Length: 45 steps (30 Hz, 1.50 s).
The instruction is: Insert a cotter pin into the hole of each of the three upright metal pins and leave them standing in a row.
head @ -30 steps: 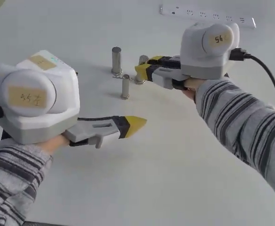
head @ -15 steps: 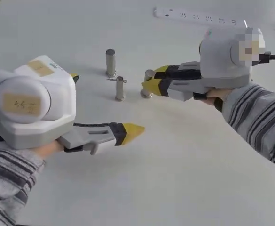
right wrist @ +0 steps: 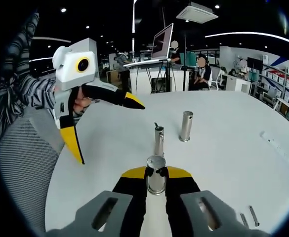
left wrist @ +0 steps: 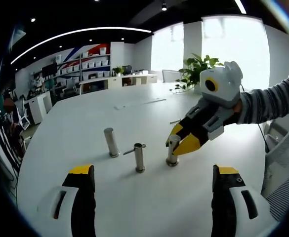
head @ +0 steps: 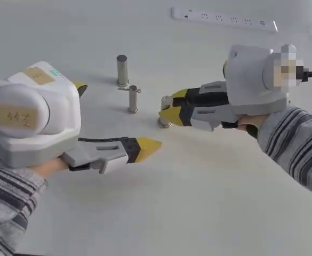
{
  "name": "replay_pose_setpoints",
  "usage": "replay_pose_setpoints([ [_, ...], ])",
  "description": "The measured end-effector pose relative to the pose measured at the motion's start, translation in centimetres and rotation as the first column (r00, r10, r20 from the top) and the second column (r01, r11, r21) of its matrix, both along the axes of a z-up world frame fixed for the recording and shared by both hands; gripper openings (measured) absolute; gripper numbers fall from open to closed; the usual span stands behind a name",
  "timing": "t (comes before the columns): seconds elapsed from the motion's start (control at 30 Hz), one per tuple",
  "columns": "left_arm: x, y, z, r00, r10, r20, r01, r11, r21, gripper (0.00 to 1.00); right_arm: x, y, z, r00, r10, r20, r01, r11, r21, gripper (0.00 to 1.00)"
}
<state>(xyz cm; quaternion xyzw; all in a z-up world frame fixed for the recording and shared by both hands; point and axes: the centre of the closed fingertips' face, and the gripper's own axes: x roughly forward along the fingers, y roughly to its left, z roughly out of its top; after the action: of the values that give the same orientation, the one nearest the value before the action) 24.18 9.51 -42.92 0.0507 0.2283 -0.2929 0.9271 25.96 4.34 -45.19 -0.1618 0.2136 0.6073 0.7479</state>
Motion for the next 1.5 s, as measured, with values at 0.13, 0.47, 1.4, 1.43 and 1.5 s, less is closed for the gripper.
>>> replay_pose_setpoints([
  [0.13, 0.0, -0.1, -0.1, 1.0, -0.002, -0.002, 0.002, 1.0, -0.001, 0.99, -0.2, -0.3, -0.1, 1.0, 0.001, -0.006, -0.001, 1.0, 0.004, 0.08],
  [0.47, -0.1, -0.1, -0.2, 1.0, -0.001, -0.006, 0.001, 1.0, -0.004, 0.99, -0.3, -0.4, -0.2, 1.0, 0.016, 0.001, -0.016, 1.0, -0.01, 0.09],
  [1.4, 0.3, 0.2, 0.4, 0.999, 0.036, -0.005, -0.036, 0.997, -0.069, 0.99, 2.1, -8.0, 0.9, 0.994, -0.104, -0.037, 0.099, 0.986, -0.132, 0.27],
  [1.43, 0.3, 0.2, 0.4, 0.999, 0.036, -0.005, -0.037, 0.997, -0.069, 0.99, 2.4, -8.5, 0.7, 0.993, -0.112, -0.039, 0.105, 0.984, -0.145, 0.27],
  [1.5, 0.3, 0.3, 0.4, 0.999, 0.039, -0.006, -0.039, 0.997, -0.067, 0.99, 3.0, -9.5, 0.6, 0.99, -0.13, -0.05, 0.12, 0.978, -0.17, 0.27],
])
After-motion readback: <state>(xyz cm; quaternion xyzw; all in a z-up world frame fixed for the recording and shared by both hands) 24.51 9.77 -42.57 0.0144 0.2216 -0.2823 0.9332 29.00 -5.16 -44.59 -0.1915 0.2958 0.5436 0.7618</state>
